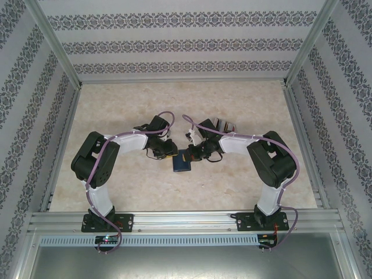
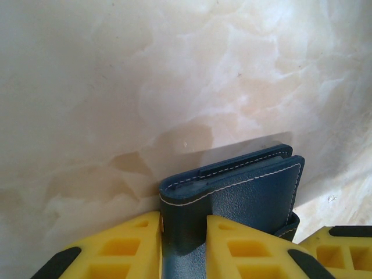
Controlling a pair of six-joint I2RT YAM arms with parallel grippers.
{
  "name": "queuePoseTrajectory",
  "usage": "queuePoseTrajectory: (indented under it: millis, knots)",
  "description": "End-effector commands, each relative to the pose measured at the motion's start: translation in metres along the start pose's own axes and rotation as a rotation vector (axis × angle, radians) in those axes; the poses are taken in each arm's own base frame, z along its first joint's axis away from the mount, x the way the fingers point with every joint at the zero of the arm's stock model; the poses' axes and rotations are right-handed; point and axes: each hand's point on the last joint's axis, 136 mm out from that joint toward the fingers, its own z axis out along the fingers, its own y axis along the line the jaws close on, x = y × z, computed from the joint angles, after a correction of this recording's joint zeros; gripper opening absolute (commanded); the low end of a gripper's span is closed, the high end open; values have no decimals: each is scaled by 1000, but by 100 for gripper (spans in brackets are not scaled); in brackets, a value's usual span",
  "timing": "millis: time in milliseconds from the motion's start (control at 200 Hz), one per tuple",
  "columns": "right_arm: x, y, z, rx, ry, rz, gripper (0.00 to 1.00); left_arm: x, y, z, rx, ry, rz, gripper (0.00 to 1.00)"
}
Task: Put the credit cards into the card holder
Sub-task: Close the button on the card holder, then reset both arms
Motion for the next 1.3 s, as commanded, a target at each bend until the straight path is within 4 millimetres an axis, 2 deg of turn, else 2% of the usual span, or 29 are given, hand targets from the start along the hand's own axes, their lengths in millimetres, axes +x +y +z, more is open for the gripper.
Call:
queuePoseTrajectory:
  millis: [0,330,405,575,639,719,789,844,1014,1124,1174,1239,1294]
  knots:
    - [10,-4,9,6,49,20,0,24,42,25,-149,71,-31,24]
    - [19,-17,19,68,124,67,0,24,43,25,-149,73,-33,24]
    - [22,-28,20,124,136,89,0,24,44,25,-148,73,-36,24]
    - [37,-67,21,320,203,169,0,24,42,24,-140,70,-34,24]
    - [39,-65,22,315,190,166,0,22,41,22,-133,64,-33,24]
    - [29,-47,16,256,119,124,0,18,37,17,-119,46,-27,24]
    - [14,-25,2,213,34,65,2,13,34,8,-106,18,-22,24]
    - [0,-6,-12,194,-41,11,13,6,30,-2,-88,-15,-20,24]
    - [-34,49,-68,136,-298,-156,34,-19,6,-36,26,-125,-20,24]
    - [-39,58,-110,195,-462,-237,38,-36,-4,-75,74,-234,-3,27]
    - [-37,57,-133,253,-545,-277,42,-42,-5,-97,88,-308,5,36]
    - [-31,49,-167,359,-661,-311,53,-49,-4,-127,90,-420,22,47]
    - [-23,41,-199,446,-768,-326,72,-50,-1,-152,76,-518,49,52]
